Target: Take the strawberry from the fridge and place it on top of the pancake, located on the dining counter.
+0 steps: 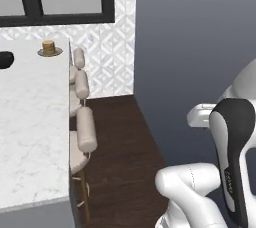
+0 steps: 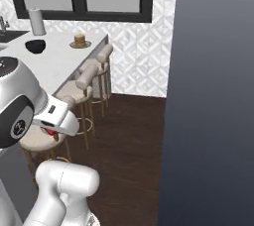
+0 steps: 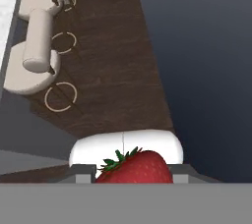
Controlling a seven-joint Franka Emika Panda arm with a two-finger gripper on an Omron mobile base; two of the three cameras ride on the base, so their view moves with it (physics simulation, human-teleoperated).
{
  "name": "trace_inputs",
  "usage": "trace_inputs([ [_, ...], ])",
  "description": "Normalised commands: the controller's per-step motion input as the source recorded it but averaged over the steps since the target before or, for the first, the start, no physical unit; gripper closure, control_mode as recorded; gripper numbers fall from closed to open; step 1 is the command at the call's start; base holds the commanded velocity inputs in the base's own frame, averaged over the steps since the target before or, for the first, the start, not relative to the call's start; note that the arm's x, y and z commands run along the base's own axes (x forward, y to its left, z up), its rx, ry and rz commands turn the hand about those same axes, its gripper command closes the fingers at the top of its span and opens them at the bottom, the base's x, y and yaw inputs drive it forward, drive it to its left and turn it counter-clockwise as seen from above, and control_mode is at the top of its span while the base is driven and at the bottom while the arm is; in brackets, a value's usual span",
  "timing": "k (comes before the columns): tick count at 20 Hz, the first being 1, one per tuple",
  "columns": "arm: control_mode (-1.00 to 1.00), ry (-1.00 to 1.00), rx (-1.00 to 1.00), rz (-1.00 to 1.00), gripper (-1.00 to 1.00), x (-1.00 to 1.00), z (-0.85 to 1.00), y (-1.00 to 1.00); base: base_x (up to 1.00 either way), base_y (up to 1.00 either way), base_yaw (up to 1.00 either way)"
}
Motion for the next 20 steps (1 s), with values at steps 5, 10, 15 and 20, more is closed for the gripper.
trace_inputs([
  [5,1.0,0.0,0.0,0.0,1.0,0.0,0.0,0.0,1.0,-0.78,0.44],
  [10,1.0,0.0,0.0,0.0,1.0,0.0,0.0,0.0,1.0,-0.85,0.32],
  [15,1.0,0.0,0.0,0.0,1.0,0.0,0.0,0.0,1.0,-0.6,0.28],
  [20,1.0,0.0,0.0,0.0,1.0,0.0,0.0,0.0,1.0,-0.35,0.24],
])
